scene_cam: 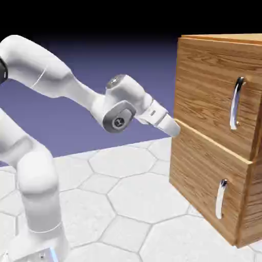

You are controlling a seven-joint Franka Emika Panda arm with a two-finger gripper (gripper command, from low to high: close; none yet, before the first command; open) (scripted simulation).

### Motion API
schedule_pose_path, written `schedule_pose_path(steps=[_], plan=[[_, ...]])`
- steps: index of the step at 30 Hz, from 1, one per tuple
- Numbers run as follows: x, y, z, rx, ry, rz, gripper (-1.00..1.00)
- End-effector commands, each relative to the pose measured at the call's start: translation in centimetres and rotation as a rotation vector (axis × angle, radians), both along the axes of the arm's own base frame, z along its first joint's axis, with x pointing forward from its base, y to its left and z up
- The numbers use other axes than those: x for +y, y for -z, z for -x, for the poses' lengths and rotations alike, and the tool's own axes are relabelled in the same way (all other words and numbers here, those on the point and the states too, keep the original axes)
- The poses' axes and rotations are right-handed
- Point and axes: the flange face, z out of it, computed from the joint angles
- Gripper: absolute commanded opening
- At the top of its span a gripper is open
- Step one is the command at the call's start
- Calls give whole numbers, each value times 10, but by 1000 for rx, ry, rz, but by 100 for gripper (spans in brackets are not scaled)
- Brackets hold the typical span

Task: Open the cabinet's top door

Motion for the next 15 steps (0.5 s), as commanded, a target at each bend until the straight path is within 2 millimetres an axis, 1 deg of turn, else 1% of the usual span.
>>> schedule_pose_path(steps=[1, 8, 15], plan=[[2, -8, 0, -19, -42, 41, 0], [8, -62, 3, -156, -309, 343, 0], [5, -107, 13, -285, -523, 665, 0]])
